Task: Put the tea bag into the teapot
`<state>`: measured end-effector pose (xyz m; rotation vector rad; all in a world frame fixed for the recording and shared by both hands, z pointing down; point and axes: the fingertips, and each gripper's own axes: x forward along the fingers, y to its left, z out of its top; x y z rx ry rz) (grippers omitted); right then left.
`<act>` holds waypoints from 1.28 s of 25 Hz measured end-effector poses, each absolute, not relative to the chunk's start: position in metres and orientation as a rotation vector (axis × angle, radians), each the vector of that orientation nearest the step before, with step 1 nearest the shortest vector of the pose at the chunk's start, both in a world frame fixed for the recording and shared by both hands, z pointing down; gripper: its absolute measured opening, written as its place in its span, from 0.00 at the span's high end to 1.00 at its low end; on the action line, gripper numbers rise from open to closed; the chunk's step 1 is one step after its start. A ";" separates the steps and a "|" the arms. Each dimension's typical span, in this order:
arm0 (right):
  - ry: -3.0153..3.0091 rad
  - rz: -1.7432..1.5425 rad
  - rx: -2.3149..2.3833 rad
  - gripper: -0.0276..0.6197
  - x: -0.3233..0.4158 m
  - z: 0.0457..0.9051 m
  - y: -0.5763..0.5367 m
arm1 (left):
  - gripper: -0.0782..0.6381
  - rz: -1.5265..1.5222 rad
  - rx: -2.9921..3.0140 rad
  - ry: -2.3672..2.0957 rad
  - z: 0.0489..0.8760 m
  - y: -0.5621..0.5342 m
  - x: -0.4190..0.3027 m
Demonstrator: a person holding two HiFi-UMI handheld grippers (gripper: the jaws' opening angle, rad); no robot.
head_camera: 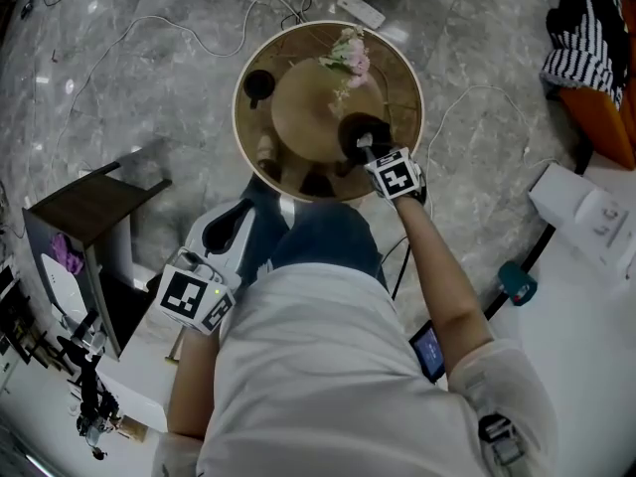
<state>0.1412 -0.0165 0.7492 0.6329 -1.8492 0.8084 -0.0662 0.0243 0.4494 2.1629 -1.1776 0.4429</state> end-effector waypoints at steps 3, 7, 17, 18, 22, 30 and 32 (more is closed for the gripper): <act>-1.833 0.776 0.616 0.95 0.137 0.754 -0.016 | 0.87 0.443 2.152 -1.186 0.451 0.026 -0.068; -1.805 0.727 0.603 0.95 0.135 0.761 -0.018 | 0.87 0.436 2.138 -1.204 0.452 0.028 -0.069; -1.741 0.535 0.550 0.94 0.130 0.775 -0.024 | 0.87 0.430 2.120 -1.201 0.463 0.036 -0.070; -1.737 0.518 0.544 0.94 0.129 0.775 -0.023 | 0.87 0.429 2.119 -1.203 0.463 0.036 -0.070; -1.719 0.467 0.519 0.93 0.130 0.780 -0.022 | 0.87 0.427 2.110 -1.220 0.460 0.034 -0.071; -1.735 0.536 0.527 0.86 0.133 0.763 -0.026 | 0.87 0.407 2.108 -1.240 0.458 0.033 -0.074; -1.733 0.534 0.531 0.86 0.138 0.758 -0.027 | 0.87 0.403 2.112 -1.236 0.458 0.032 -0.072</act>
